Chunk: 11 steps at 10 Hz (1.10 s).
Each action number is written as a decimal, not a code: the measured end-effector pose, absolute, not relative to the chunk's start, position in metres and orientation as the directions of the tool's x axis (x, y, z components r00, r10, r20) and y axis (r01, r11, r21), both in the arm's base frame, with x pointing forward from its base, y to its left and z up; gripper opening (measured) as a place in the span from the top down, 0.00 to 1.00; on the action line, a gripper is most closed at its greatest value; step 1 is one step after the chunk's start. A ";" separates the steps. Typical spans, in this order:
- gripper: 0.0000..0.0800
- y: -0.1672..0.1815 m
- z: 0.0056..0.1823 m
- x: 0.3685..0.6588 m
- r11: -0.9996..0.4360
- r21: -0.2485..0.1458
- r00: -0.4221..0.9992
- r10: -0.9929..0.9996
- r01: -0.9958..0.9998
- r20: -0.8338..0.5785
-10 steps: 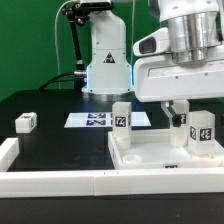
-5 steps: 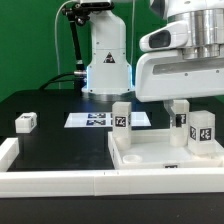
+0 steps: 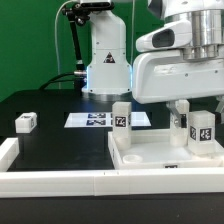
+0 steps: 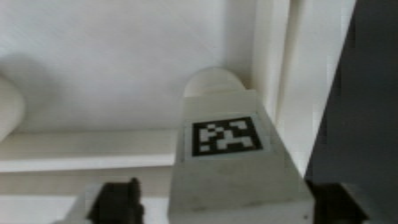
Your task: Assemble square table
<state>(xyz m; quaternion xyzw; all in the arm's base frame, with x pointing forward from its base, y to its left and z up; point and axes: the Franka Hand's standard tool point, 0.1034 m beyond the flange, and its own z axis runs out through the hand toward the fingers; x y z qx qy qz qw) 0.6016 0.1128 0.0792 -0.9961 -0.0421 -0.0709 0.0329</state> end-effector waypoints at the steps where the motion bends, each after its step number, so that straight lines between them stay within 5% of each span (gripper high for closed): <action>1: 0.64 0.113 0.079 0.602 -0.994 -0.059 0.986 0.079 0.088 0.144; 5: 0.64 0.113 0.079 0.601 -0.997 -0.069 0.990 0.022 0.032 0.140; 11: 0.64 0.115 0.077 0.600 -0.826 -0.141 0.827 -0.558 -0.545 0.071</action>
Offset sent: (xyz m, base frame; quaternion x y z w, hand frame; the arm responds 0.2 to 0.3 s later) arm 0.0000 0.0000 0.0000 0.0000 0.0000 0.0000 1.0000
